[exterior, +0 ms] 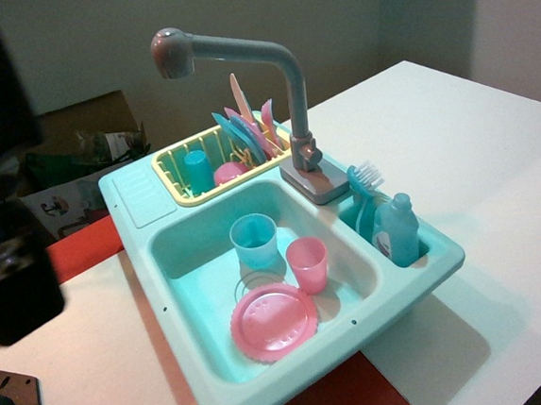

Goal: Move faucet front to left

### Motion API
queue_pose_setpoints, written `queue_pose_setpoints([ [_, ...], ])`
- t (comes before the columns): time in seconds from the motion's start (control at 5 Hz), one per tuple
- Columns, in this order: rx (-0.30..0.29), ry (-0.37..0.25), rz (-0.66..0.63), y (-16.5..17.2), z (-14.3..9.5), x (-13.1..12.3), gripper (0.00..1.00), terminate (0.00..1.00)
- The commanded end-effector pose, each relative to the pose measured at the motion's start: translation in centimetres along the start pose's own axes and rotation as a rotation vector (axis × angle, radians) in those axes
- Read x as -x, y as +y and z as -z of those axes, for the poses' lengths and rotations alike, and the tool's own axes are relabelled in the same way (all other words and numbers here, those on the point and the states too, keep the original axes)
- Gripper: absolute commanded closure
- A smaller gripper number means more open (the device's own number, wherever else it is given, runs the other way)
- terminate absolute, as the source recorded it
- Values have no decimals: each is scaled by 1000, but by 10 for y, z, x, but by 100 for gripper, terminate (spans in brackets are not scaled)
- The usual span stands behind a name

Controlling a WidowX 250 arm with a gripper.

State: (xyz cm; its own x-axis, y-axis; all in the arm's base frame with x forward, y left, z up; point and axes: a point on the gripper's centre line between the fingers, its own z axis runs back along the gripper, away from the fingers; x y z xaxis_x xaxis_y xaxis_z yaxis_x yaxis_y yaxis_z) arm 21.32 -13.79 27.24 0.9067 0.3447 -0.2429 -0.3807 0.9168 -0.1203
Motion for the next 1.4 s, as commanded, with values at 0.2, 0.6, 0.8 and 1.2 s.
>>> queue_pose_setpoints([
  [0.2, 33, 14, -11, -29, 6, -62, 0, 0],
  [0.6, 34, 66, -19, -49, 26, -119, 0, 0],
  [0.8, 32, 61, -49, -49, 26, -135, 0, 0],
  [1.2, 1, 17, -207, -4, 9, -149, 0, 0],
])
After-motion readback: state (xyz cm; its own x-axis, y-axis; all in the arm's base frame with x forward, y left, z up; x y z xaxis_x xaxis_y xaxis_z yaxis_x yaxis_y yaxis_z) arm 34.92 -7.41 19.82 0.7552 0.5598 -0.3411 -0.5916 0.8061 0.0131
